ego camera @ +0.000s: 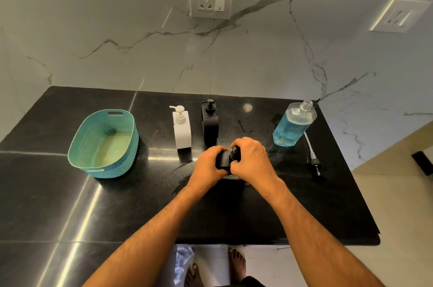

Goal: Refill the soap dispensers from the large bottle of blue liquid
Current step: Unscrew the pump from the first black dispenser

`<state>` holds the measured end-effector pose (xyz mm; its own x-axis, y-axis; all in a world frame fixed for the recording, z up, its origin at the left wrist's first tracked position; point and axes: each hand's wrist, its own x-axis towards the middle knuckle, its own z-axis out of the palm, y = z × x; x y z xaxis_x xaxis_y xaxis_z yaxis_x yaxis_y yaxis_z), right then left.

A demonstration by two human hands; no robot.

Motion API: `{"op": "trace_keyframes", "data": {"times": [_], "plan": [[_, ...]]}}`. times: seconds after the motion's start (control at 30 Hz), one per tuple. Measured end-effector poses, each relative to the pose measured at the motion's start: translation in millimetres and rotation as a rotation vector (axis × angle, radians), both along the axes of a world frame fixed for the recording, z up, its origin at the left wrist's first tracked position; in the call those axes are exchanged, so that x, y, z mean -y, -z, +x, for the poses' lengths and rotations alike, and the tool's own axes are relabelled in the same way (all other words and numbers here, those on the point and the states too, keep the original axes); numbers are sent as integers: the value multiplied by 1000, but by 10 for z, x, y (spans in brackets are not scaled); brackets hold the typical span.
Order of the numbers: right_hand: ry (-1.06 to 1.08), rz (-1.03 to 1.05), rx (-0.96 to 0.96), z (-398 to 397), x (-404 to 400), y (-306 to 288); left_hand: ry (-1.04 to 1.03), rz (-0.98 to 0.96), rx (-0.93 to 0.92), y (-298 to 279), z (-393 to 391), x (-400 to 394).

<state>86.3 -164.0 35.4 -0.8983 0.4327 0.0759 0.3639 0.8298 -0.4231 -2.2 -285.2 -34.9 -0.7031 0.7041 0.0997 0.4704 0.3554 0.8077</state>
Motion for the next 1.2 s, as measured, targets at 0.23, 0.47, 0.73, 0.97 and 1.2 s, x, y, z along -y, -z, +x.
{"op": "trace_keyframes", "data": {"times": [0.23, 0.47, 0.73, 0.97, 1.2], "plan": [[31, 84, 53, -48, 47, 26, -9, 23, -1, 20, -15, -2], [51, 77, 37, -55, 41, -41, -7, 45, 10, 27, -10, 4], [-12, 10, 87, -87, 73, -78, -1, 40, 20, 14, -28, 4], [-40, -54, 81, -128, 81, -104, 5, 56, 25, 24, -30, 5], [15, 66, 69, -123, 101, -130, 17, 65, 29, 7, -36, 14]]}}
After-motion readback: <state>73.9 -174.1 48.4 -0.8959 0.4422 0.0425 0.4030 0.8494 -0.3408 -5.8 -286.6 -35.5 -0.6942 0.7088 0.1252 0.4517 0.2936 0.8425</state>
